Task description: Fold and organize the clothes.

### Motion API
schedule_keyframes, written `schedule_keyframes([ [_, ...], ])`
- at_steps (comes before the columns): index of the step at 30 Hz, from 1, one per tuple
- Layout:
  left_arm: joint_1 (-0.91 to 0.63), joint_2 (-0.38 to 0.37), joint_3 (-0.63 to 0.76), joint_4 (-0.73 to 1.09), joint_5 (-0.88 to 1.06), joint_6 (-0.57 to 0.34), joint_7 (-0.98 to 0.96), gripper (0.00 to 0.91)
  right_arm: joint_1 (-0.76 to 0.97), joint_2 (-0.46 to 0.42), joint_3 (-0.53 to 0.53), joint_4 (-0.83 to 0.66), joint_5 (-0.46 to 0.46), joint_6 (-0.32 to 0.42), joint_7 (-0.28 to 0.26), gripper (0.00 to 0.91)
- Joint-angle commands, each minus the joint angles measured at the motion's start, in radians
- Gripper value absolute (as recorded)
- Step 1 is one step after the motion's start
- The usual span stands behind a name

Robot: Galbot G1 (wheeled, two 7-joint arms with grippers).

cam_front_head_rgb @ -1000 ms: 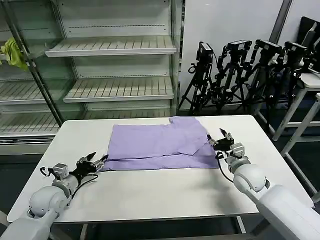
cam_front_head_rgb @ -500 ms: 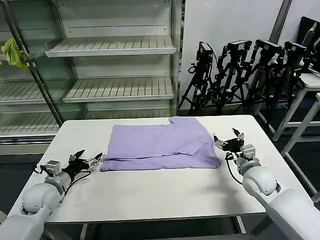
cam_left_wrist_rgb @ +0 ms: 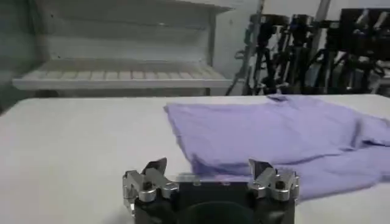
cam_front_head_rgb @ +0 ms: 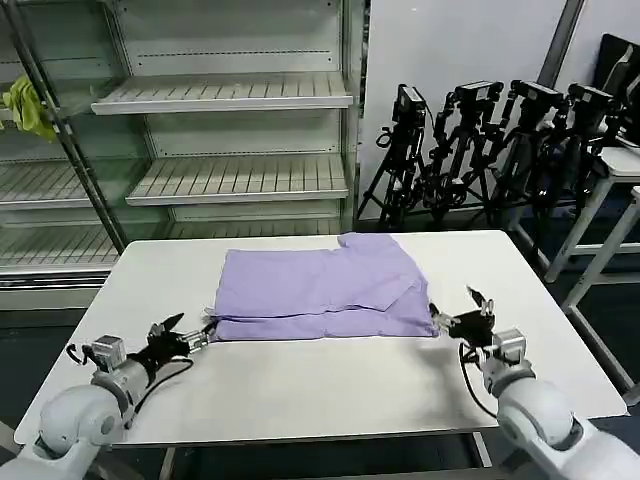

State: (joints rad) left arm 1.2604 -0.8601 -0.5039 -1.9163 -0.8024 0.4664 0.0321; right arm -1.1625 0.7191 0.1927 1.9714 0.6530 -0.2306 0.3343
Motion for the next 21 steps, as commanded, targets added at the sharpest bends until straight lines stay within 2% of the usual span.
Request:
schedule_keyframes([
  [1,0.048,-0.027,0.009,-0.051,-0.012,0.017,-0.004,0.907,-0.101,0.017,0.038,0.040,-0.022,0.002,0.001,0.907],
  [14,0.007,-0.056,0.043,0.017,0.024,-0.006,0.010,0.907,-0.025,0.071,-0.027,-0.085,-0.049,0.016,-0.013,0.907],
  [17,0.002,-0.059,0.047,0.033,0.034,-0.014,0.014,0.907,-0.004,0.085,-0.045,-0.112,-0.054,0.020,-0.018,0.856],
  [18,0.002,-0.059,0.047,0.037,0.036,-0.018,0.015,0.907,-0.002,0.090,-0.047,-0.117,-0.058,0.022,-0.023,0.806],
  [21,0.002,-0.057,0.046,0.041,0.037,-0.019,0.018,0.907,0.013,0.109,-0.064,-0.141,-0.069,0.028,-0.032,0.736],
])
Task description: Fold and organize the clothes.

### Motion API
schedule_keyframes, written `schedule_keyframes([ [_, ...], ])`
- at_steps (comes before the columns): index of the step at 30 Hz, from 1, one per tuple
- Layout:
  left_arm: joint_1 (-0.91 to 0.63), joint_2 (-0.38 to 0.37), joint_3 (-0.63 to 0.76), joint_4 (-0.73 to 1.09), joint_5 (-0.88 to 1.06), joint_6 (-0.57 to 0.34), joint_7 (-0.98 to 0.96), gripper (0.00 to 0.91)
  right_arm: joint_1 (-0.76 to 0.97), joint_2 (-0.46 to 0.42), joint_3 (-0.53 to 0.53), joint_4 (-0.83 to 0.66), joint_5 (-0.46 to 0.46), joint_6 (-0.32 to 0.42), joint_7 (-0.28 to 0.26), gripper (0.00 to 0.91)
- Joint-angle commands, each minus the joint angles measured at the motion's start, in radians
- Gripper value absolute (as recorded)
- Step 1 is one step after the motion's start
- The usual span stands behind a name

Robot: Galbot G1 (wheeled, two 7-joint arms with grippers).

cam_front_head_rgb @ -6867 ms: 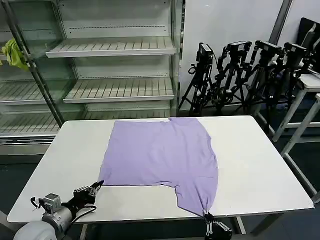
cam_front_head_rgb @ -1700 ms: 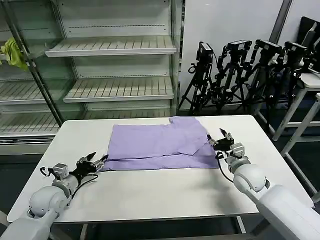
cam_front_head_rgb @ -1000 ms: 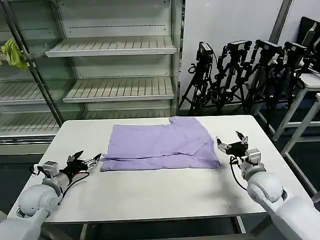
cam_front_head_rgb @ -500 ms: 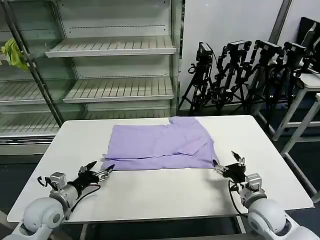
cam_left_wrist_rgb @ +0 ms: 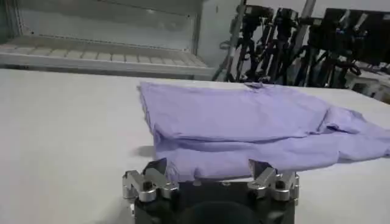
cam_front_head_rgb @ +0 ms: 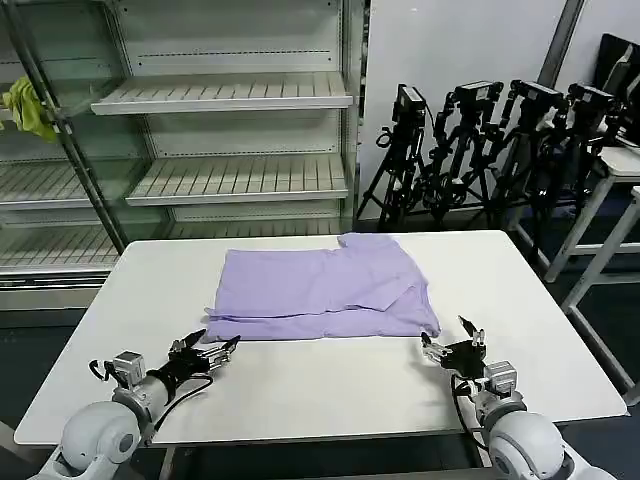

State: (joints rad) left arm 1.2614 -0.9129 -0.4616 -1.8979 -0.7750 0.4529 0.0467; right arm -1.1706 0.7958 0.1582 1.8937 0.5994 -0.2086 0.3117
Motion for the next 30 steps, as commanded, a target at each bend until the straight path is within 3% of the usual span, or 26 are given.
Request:
schedule_keyframes([
  [1,0.001,-0.004,0.004,0.023,0.010,-0.006,0.004,0.907,0.024,0.036,-0.032,-0.065,-0.017,0.007,-0.011,0.705],
  [6,0.004,-0.004,0.002,0.021,0.013,-0.008,0.005,0.907,0.042,0.050,-0.053,-0.086,-0.026,0.012,-0.019,0.514],
  [9,0.006,-0.005,0.001,0.018,0.014,-0.008,0.005,0.907,0.046,0.052,-0.055,-0.089,-0.027,0.014,-0.022,0.272],
  [11,0.008,-0.005,0.000,0.016,0.016,-0.008,0.005,0.907,0.044,0.052,-0.055,-0.089,-0.027,0.018,-0.024,0.191],
  [13,0.011,-0.005,0.000,0.013,0.016,-0.008,0.005,0.574,0.041,0.052,-0.053,-0.088,-0.029,0.019,-0.026,0.020],
  [14,0.012,-0.004,-0.001,0.012,0.017,-0.008,0.007,0.484,0.038,0.051,-0.051,-0.088,-0.029,0.022,-0.028,0.010],
  [15,0.012,-0.004,-0.002,0.011,0.018,-0.009,0.008,0.322,0.035,0.051,-0.049,-0.086,-0.030,0.023,-0.029,0.000],
  [19,0.012,-0.002,-0.004,0.012,0.020,-0.012,0.010,0.121,0.027,0.051,-0.042,-0.082,-0.034,0.027,-0.031,0.000],
  [30,0.022,-0.002,-0.012,0.009,0.029,-0.020,0.020,0.060,0.011,0.049,-0.027,-0.070,-0.039,0.032,-0.035,0.000],
])
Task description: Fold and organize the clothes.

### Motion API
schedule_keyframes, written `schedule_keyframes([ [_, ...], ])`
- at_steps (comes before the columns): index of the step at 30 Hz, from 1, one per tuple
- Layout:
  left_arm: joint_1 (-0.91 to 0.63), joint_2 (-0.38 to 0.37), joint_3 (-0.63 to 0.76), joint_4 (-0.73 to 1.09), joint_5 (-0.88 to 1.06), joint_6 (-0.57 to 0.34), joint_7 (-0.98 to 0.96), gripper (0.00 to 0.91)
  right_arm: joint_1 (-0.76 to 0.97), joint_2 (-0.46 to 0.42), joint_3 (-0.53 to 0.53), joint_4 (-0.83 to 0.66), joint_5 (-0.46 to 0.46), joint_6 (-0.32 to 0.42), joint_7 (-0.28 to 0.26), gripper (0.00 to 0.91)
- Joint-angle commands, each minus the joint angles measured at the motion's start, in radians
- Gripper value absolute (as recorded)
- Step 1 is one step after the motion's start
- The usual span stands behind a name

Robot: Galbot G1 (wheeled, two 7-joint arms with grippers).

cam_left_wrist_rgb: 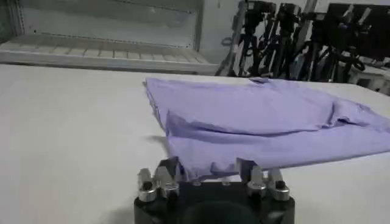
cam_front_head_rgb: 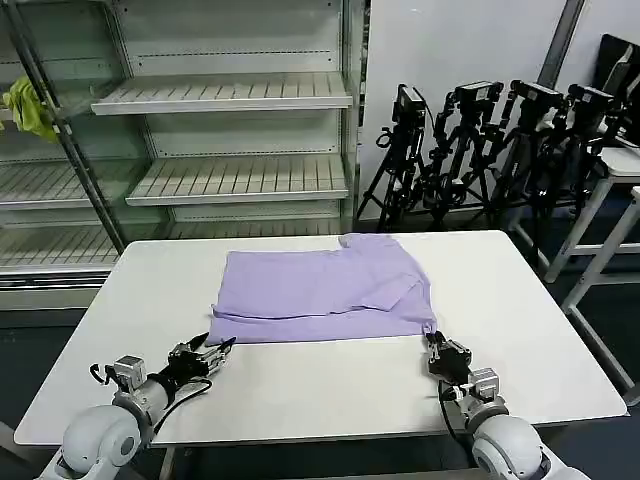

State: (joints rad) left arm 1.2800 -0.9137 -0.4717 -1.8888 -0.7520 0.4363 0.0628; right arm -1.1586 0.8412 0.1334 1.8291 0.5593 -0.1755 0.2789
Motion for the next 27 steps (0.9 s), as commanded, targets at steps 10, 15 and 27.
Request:
schedule_keyframes([
  [10,0.013,-0.003,-0.010,-0.008,0.016,-0.009,0.011,0.060,-0.004,0.001,0.001,0.005,-0.001,0.002,-0.004,0.000],
  [15,0.023,-0.001,-0.016,-0.009,0.024,-0.016,0.015,0.060,-0.011,-0.011,0.008,0.020,0.001,0.001,-0.005,0.000],
  [27,0.124,0.035,-0.059,-0.088,0.023,-0.013,0.011,0.060,-0.109,-0.130,0.086,0.175,0.048,-0.022,0.005,0.000],
])
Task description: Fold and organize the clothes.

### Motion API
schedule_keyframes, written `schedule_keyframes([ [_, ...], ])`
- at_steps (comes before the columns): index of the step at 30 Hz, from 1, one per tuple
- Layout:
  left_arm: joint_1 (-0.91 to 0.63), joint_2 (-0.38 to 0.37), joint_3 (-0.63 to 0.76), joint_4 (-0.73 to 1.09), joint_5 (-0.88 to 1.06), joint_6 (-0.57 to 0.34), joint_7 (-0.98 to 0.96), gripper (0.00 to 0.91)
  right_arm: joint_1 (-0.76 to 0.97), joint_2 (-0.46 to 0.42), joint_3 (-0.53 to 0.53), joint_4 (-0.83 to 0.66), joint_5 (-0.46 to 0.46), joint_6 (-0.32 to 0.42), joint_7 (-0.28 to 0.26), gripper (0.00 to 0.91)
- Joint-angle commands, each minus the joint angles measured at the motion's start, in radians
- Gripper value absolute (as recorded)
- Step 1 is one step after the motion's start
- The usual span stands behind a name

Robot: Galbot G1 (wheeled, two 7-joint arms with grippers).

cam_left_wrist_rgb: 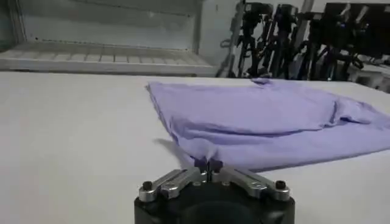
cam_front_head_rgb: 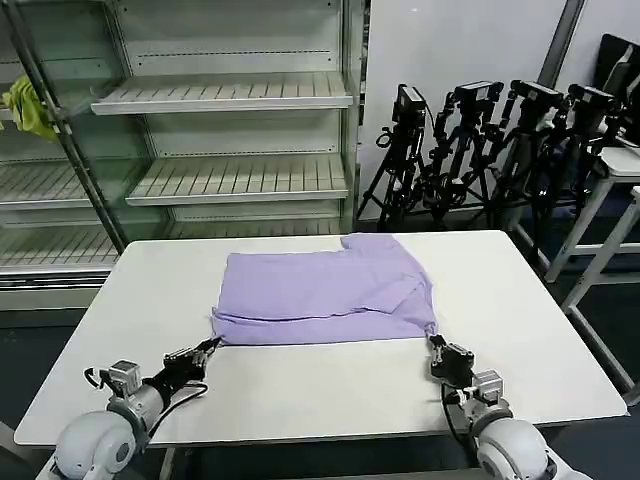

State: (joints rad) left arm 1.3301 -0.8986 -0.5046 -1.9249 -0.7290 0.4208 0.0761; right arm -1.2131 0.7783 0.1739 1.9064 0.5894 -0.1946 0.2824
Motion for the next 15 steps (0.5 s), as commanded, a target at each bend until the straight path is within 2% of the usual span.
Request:
schedule_keyframes([
  [1,0.096,0.025,-0.032,-0.068,-0.001,0.003,-0.003,0.071,-0.077,-0.083,0.057,0.112,0.019,-0.002,0.002,0.000],
  [10,0.245,0.042,-0.104,-0.180,0.000,0.006,-0.004,0.060,-0.280,-0.180,0.179,0.229,0.030,-0.004,-0.002,0.000],
  [15,0.335,0.046,-0.171,-0.248,0.002,0.006,-0.005,0.071,-0.437,-0.212,0.309,0.288,0.021,0.002,-0.006,0.000],
])
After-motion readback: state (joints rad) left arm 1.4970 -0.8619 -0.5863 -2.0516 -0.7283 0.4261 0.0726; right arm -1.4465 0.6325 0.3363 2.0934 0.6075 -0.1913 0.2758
